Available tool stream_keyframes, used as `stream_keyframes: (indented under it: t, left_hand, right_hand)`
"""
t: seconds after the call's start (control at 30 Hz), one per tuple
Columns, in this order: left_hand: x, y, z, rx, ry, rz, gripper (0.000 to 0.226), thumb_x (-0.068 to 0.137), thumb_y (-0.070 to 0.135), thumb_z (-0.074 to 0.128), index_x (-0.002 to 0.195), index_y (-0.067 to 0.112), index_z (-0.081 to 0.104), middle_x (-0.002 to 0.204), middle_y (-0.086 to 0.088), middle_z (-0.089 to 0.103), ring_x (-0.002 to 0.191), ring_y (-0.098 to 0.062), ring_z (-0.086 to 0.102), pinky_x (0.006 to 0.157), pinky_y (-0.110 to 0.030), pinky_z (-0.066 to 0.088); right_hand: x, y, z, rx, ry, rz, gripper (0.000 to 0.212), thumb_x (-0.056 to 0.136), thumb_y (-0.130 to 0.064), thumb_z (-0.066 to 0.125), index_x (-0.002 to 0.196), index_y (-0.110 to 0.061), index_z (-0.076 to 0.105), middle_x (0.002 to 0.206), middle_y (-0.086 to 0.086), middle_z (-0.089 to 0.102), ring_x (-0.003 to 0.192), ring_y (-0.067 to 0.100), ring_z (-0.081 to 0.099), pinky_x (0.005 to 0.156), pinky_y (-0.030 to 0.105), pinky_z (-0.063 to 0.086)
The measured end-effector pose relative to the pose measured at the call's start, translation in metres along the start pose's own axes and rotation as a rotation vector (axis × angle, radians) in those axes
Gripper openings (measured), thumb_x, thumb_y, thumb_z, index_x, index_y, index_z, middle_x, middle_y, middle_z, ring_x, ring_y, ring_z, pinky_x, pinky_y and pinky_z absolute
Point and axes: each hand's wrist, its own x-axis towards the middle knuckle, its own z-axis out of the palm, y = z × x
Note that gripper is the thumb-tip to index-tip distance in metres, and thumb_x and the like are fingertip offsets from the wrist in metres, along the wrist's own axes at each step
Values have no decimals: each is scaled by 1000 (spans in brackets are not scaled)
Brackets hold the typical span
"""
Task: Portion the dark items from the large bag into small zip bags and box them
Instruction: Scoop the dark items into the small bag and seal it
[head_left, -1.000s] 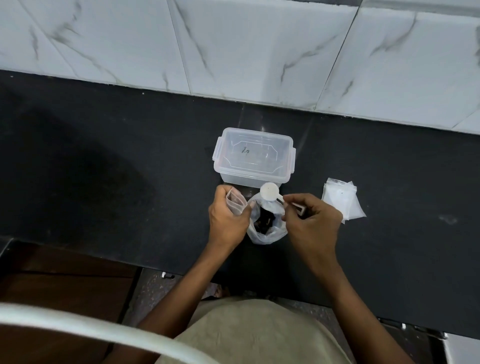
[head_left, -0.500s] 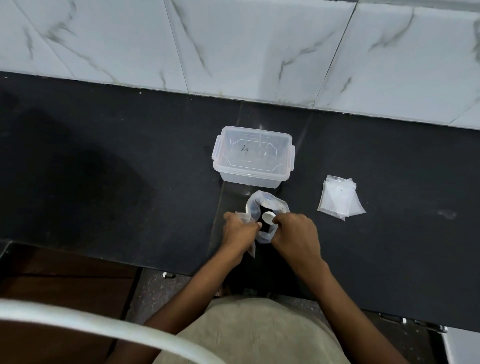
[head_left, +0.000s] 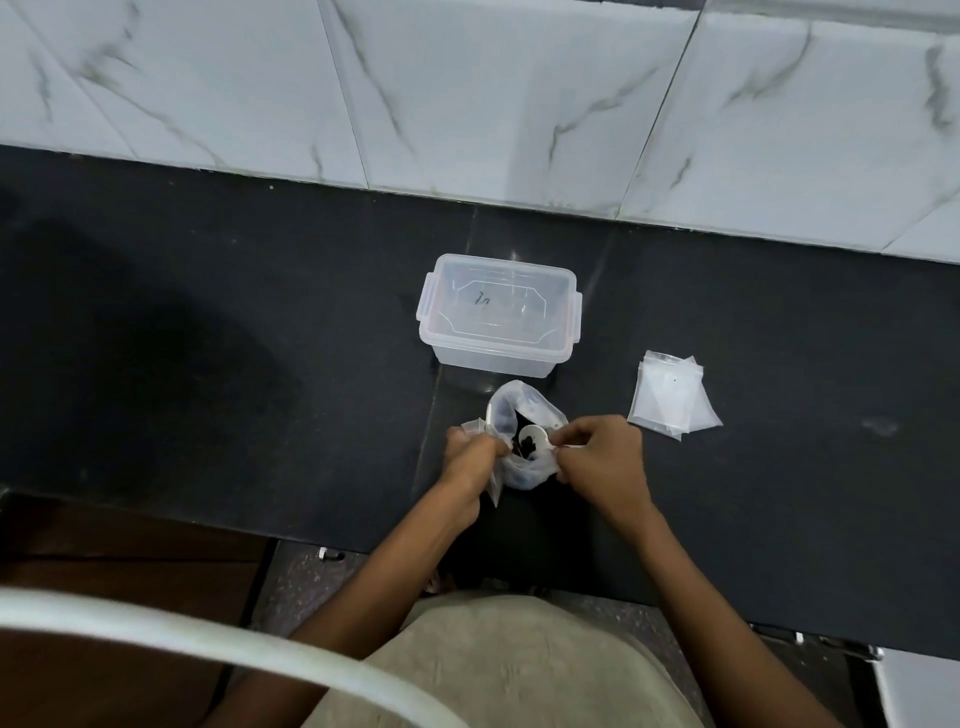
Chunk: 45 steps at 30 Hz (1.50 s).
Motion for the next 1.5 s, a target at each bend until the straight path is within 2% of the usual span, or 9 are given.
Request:
stream_keyframes:
  t: [0.33, 0.47, 0.57, 0.7, 0.83, 1.0, 1.13, 1.23, 1.5]
  left_hand:
    - [-4, -1, -2, 77, -4, 51, 30, 80, -4, 64, 97, 15, 49, 103, -14, 65, 98, -28, 70, 84, -55, 61]
    - [-2, -3, -5, 226, 36, 123, 40, 74, 12, 73, 106, 16, 49, 105, -6, 65, 98, -22, 67, 88, -49, 59]
    - [-2, -5, -7, 397, 92, 234, 44, 78, 18, 77, 108, 19, 46, 107, -1, 61, 98, -17, 63, 85, -38, 56]
    - [-7, -7, -9, 572, 224, 456, 50, 74, 27, 82, 107, 17, 46, 108, 0, 52, 99, -17, 56, 85, -37, 52]
    - [-13, -3, -9, 586, 276, 666, 43, 76, 28, 79, 98, 20, 44, 97, 4, 50, 90, -14, 54, 76, -34, 51]
    - [-17, 4, -7, 534, 229, 761, 37, 76, 23, 76, 96, 24, 44, 92, 5, 60, 86, -15, 61, 75, -44, 55]
    - [-22, 8, -8, 440, 203, 840, 48, 67, 42, 77, 96, 20, 46, 88, 5, 60, 81, -14, 60, 68, -26, 49]
    - [-23, 8, -8, 371, 206, 906, 45, 71, 22, 86, 93, 15, 47, 80, 0, 58, 68, -12, 55, 59, -19, 43]
    - [-26, 12, -5, 258, 182, 930, 37, 71, 17, 76, 95, 18, 49, 80, -6, 59, 70, -24, 59, 60, -42, 52]
  right_hand:
    - [-2, -4, -8, 183, 49, 123, 21, 75, 4, 64, 73, -14, 76, 54, 9, 69, 50, 20, 67, 51, 33, 59]
    - [-4, -6, -10, 283, 38, 161, 20, 78, 6, 61, 77, -9, 76, 63, 11, 73, 53, 17, 70, 50, 26, 56]
    - [-5, -7, -14, 348, 7, 178, 19, 80, 6, 63, 79, -7, 76, 69, 11, 76, 54, 17, 70, 50, 26, 55]
    - [-8, -14, -20, 430, -6, 135, 13, 81, 6, 68, 80, -4, 76, 72, 17, 75, 55, 21, 69, 49, 27, 52]
    - [-18, -33, -25, 499, 17, -24, 9, 82, 2, 76, 82, -7, 77, 67, 14, 74, 54, 22, 68, 48, 26, 51]
    - [-32, -52, -22, 447, 94, -263, 14, 83, 3, 77, 86, -11, 80, 71, -2, 76, 55, 14, 71, 53, 22, 54]
    - [-39, -47, -14, 213, 202, -571, 24, 79, 8, 74, 88, -13, 81, 82, -11, 77, 69, 5, 73, 65, 27, 61]
    - [-40, -41, -10, 29, 252, -774, 25, 79, 10, 72, 91, -10, 81, 88, -2, 78, 76, 8, 73, 68, 31, 61]
    - [-43, -29, -1, -159, 493, -1076, 28, 99, -2, 53, 92, -2, 80, 107, 10, 78, 89, 24, 75, 76, 35, 62]
